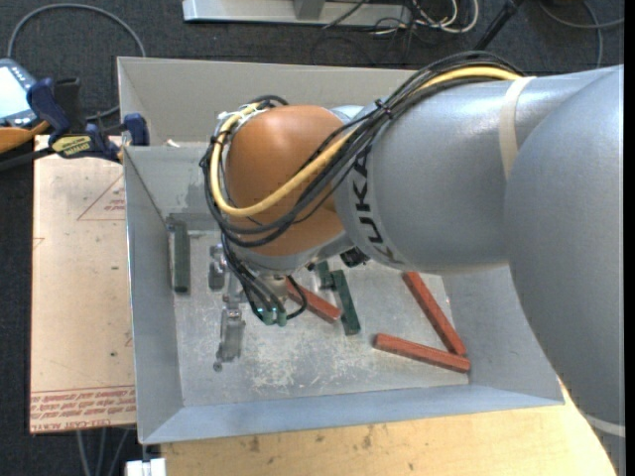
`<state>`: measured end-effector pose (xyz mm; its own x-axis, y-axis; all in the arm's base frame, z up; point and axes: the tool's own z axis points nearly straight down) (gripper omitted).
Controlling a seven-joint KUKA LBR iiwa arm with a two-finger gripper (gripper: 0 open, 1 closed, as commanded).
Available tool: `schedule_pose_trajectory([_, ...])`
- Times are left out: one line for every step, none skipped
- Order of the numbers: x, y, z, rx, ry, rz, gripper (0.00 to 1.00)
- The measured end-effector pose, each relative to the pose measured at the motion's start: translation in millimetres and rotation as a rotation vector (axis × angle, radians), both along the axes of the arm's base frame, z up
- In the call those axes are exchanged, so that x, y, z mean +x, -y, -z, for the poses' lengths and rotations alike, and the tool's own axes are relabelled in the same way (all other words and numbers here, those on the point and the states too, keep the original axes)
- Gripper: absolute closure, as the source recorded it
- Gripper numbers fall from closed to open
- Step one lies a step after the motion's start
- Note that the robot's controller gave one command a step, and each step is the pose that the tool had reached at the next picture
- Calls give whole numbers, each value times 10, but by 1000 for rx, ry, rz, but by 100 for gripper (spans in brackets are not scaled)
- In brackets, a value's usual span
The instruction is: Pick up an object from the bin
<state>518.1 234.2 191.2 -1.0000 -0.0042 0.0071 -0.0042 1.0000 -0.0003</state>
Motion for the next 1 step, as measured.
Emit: schedule_pose_trajectory([555,393,1225,6,7,-1057,0])
